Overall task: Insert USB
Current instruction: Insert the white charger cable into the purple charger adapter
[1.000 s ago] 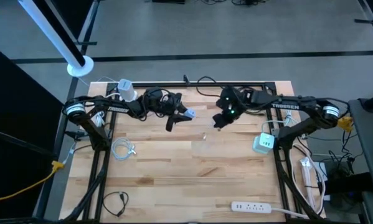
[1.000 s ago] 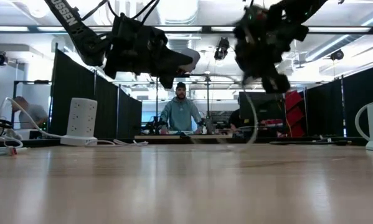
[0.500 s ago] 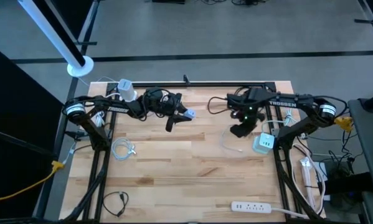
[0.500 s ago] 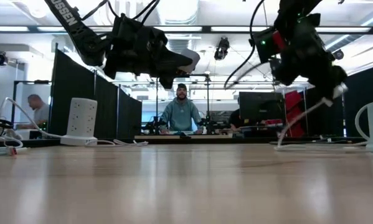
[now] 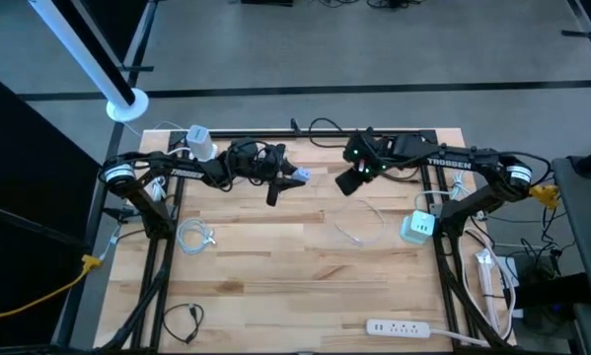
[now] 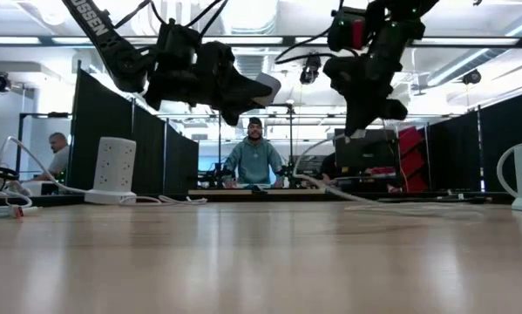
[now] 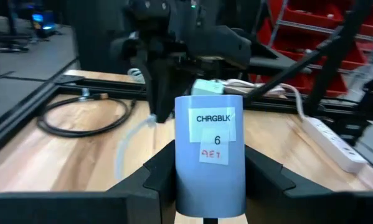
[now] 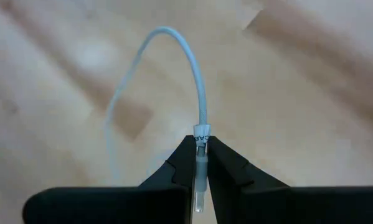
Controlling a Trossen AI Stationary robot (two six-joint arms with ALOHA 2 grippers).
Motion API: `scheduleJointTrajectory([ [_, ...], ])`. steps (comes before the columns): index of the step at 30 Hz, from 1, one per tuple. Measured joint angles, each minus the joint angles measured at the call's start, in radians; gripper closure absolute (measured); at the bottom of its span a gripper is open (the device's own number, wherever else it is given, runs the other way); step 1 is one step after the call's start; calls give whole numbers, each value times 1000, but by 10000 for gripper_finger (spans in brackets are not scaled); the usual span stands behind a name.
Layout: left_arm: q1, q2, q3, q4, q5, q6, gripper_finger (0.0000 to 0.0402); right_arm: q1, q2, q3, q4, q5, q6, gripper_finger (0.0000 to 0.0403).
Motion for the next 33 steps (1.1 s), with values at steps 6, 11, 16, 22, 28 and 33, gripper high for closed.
scheduleJointTrajectory([
  [6,-20,1,0,8,-148,11,282,-12,0,16,97,190,-56,389],
  [11,-46,4,0,15,-324,35,282,-14,-1,15,257,342,-97,389],
  [16,-88,14,0,15,-622,69,282,26,-3,-48,711,375,-149,389],
  [22,-98,49,0,64,-660,80,282,63,4,-128,1108,381,-189,389],
  [28,-110,95,0,194,-688,110,282,107,38,-138,1251,432,-218,389],
  [33,-135,114,0,298,-754,174,282,145,89,-139,1358,479,-260,389],
])
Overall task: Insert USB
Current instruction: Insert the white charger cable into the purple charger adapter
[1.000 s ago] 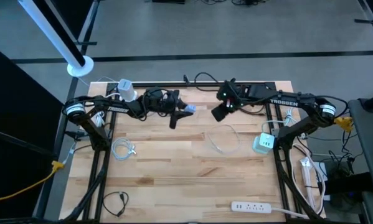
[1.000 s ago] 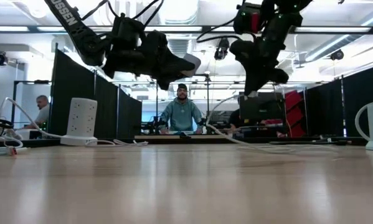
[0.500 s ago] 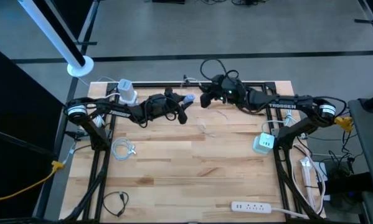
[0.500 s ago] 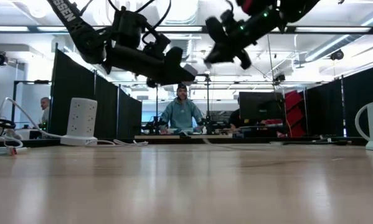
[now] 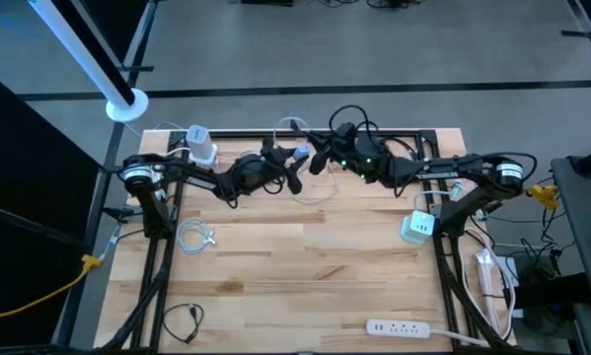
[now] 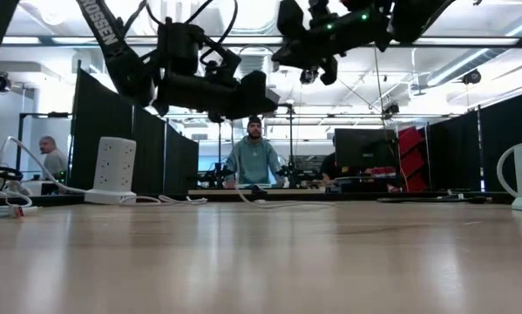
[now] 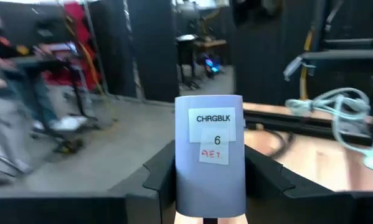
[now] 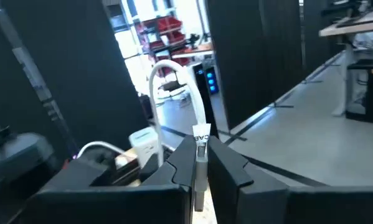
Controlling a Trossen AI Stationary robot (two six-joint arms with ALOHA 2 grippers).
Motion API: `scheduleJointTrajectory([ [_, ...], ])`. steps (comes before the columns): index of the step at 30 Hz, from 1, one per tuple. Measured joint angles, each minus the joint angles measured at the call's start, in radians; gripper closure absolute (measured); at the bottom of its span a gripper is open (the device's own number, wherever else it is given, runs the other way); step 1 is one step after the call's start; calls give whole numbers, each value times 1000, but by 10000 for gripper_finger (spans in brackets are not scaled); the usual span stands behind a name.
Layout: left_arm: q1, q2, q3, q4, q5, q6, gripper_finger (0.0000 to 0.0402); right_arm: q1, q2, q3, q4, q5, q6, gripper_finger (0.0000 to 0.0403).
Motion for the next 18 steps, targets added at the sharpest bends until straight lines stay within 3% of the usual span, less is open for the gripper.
scheduleJointTrajectory([
  [7,-34,24,0,144,-92,91,282,53,73,-1,158,61,-69,389],
  [12,-54,4,0,161,-159,172,282,87,96,-1,277,102,-193,389],
  [18,-60,-7,0,256,-187,287,282,104,95,0,301,122,-291,389],
])
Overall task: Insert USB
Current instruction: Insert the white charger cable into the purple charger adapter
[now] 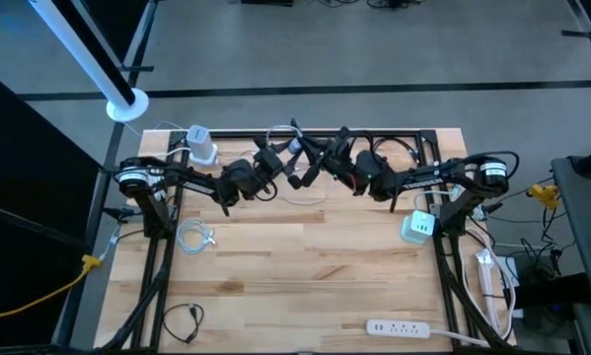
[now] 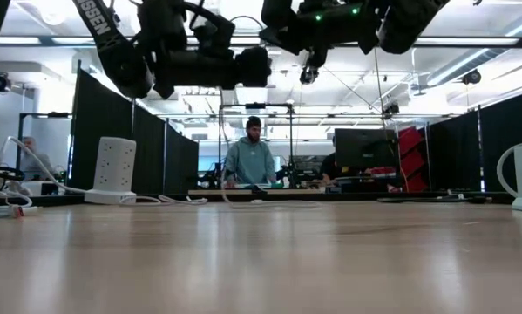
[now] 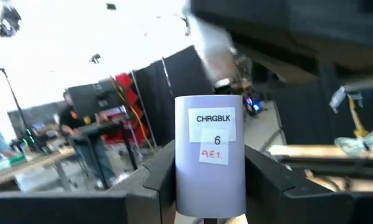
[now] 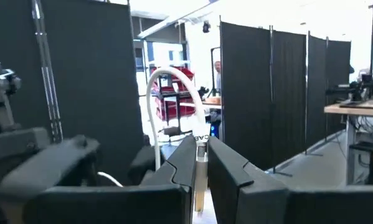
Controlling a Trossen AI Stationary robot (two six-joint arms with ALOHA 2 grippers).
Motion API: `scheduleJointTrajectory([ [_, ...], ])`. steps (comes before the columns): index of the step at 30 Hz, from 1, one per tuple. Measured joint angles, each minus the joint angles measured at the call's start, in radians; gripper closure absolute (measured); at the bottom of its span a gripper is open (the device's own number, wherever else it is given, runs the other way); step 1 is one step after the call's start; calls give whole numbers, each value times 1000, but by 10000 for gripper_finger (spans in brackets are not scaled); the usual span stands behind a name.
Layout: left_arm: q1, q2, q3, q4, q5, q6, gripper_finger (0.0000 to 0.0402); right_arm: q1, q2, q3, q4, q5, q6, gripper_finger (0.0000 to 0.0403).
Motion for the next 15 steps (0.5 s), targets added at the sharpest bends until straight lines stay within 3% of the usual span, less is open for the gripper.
scheduleJointTrajectory([
  [15,-11,0,0,48,0,27,282,-2,26,33,16,19,-112,389],
])
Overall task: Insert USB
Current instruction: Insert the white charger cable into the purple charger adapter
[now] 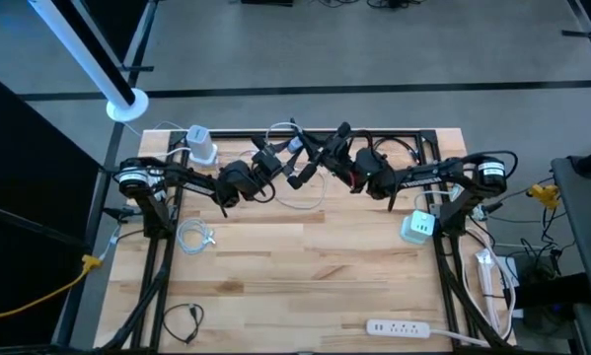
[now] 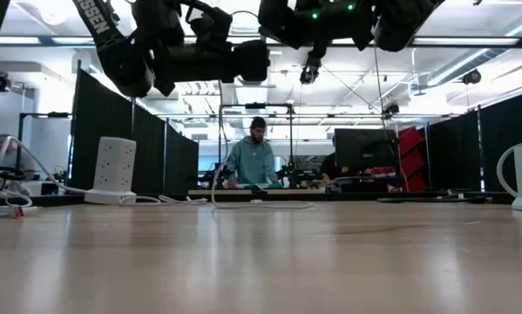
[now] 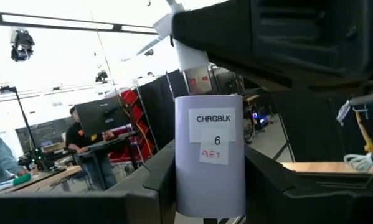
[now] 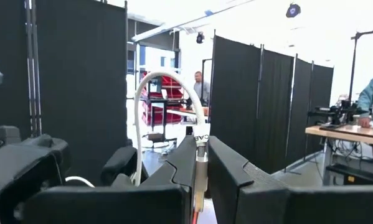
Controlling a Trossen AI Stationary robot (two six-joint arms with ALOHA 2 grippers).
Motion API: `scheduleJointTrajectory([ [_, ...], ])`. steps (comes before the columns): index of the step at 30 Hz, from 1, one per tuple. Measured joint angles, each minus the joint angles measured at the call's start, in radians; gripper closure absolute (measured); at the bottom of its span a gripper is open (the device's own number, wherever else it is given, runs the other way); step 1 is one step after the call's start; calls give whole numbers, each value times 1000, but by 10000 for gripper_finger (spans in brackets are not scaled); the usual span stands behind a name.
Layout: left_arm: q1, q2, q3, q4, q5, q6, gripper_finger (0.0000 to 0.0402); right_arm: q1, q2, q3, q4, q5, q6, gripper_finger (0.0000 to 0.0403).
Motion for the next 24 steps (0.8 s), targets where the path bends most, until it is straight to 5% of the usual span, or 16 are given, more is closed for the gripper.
scheduleJointTrajectory([
  [24,-4,-7,-23,69,44,24,282,32,11,12,83,32,-161,389],
])
